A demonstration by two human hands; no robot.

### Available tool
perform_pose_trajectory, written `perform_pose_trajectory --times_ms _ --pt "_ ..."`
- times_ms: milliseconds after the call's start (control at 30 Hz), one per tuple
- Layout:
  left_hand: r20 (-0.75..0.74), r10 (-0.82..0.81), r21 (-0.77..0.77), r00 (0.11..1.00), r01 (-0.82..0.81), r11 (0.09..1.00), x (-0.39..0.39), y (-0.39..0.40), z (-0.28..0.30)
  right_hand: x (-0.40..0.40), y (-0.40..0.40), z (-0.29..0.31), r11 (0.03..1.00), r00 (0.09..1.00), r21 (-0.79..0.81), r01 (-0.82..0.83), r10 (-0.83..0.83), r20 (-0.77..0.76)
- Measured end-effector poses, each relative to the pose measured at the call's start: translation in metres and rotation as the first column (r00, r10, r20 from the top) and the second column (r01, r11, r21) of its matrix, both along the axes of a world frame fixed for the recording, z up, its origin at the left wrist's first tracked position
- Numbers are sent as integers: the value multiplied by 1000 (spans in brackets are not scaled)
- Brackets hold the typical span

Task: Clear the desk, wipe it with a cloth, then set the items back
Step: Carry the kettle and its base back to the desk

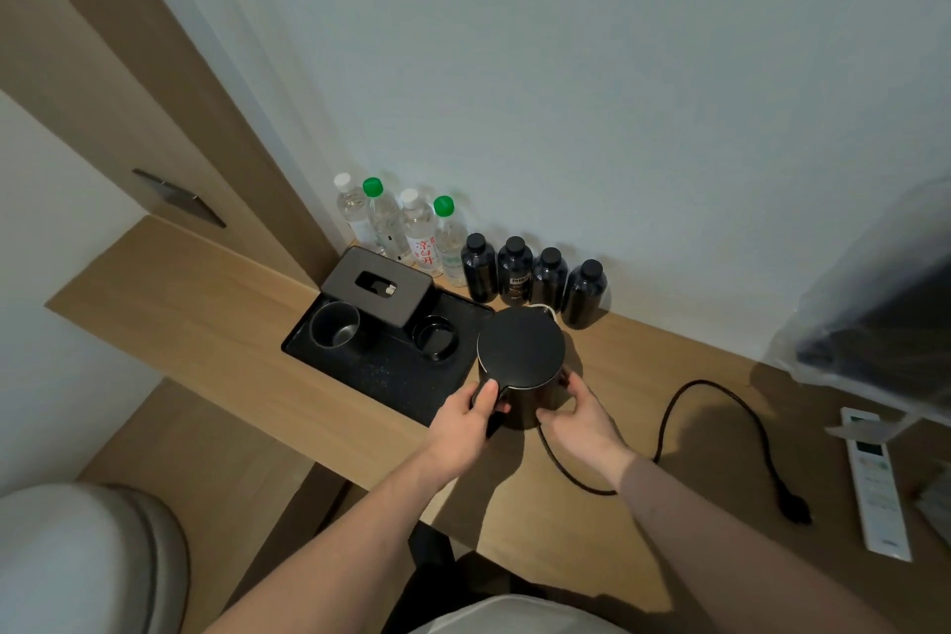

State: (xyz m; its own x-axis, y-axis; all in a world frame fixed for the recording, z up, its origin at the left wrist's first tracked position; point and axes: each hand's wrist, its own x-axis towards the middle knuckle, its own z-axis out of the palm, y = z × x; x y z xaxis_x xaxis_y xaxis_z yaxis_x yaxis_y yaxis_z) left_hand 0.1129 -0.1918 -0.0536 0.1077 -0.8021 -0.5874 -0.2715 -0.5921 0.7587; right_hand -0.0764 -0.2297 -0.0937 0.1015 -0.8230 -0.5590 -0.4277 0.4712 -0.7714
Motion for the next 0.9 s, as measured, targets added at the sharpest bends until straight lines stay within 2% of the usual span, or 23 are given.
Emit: perform_pose_trajectory --times_ms 100,167,267,400,533,633,733,833,900 --pt "16 13 1 1000 -13 1000 1 -20 -1 -21 -6 -25 1000 994 -12 -26 24 -103" --pt "-11 20 11 1000 -20 1000 2 -32 2 -44 -3 -46 998 970 -8 -61 58 -234" --pt "-50 62 8 997 -62 998 -4 -49 6 -83 13 -65 998 900 11 -68 66 -431" --pt "-58 57 14 997 -56 998 -16 -58 6 -125 41 -64 985 796 16 -170 147 -587" --pt "-20 21 7 1000 -21 1000 -12 -55 -2 -143 50 -69 993 818 50 -105 115 -564" --pt "75 -19 -44 997 22 999 -1 -46 -3 -157 40 -66 995 835 11 100 -78 -545" --pt "197 -71 -112 978 95 989 6 -36 2 -185 24 -61 956 787 -6 294 -245 -566" --pt "287 -111 -145 952 157 977 8 -32 6 -212 21 -66 930 763 90 355 -233 -603" --pt "331 -122 -150 936 180 972 7 -35 8 -220 24 -71 937 769 133 324 -179 -613"
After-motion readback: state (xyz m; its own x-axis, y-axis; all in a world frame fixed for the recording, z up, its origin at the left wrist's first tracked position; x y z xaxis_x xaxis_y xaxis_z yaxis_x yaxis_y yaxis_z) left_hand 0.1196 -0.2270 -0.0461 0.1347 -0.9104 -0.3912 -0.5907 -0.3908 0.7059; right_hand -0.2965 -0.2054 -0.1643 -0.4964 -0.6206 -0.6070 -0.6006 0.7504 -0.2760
